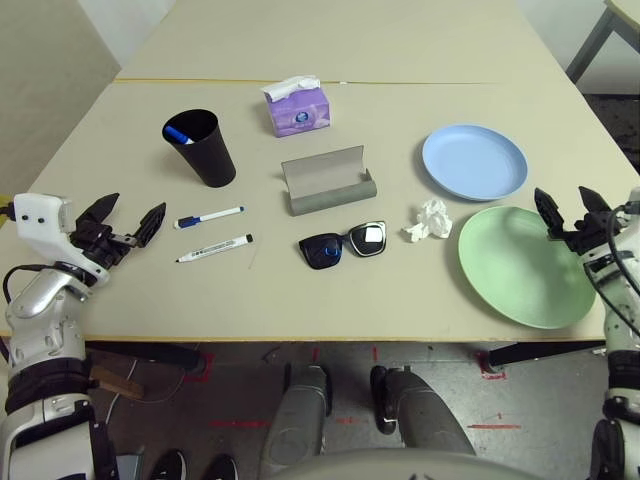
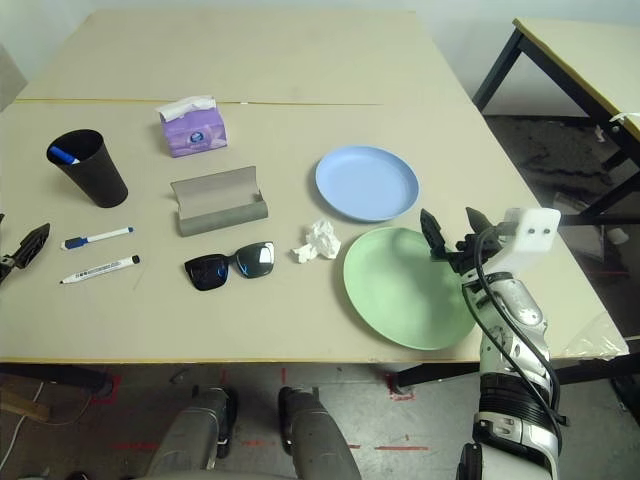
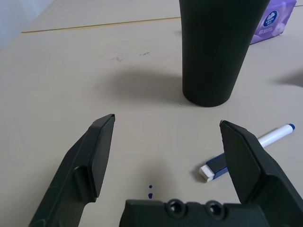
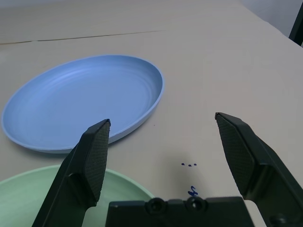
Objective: Organize and tidy the items on the table.
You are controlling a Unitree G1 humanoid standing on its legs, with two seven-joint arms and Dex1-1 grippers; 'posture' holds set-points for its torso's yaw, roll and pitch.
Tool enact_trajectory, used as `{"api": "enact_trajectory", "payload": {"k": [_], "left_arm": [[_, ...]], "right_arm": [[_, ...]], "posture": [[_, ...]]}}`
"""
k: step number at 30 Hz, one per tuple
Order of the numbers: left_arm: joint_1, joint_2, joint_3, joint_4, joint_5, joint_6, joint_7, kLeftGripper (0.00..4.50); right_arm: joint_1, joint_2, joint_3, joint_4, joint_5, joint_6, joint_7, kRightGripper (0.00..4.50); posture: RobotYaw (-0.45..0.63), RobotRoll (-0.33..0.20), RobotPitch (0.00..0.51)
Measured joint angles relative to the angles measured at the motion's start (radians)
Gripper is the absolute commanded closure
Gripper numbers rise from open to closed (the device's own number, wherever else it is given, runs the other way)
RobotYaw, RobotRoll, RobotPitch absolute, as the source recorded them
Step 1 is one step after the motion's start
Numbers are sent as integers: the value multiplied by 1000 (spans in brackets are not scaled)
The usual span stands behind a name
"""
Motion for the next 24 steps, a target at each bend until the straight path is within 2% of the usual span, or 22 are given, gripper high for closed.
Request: {"api": "enact_trajectory", "payload": {"k": [5, 14, 20, 24], "left_arm": [[-4, 0, -10, -19, -50, 22, -141, 0], [-61, 23, -117, -133, -155, 174, -492, 0], [-82, 58, -246, -134, -115, 150, -731, 0], [-96, 61, -298, -98, -83, 114, -818, 0]], "right_arm": [[0, -11, -2, 2, 0, 0, 1, 18], [1, -24, -3, 3, 0, 0, 11, 18], [16, -45, -5, -12, 1, 5, 16, 18], [69, -75, -24, -74, 5, 62, 1, 18]], "posture": [[62, 0, 197], [45, 0, 195], [-6, 0, 202], [-49, 0, 206]]}}
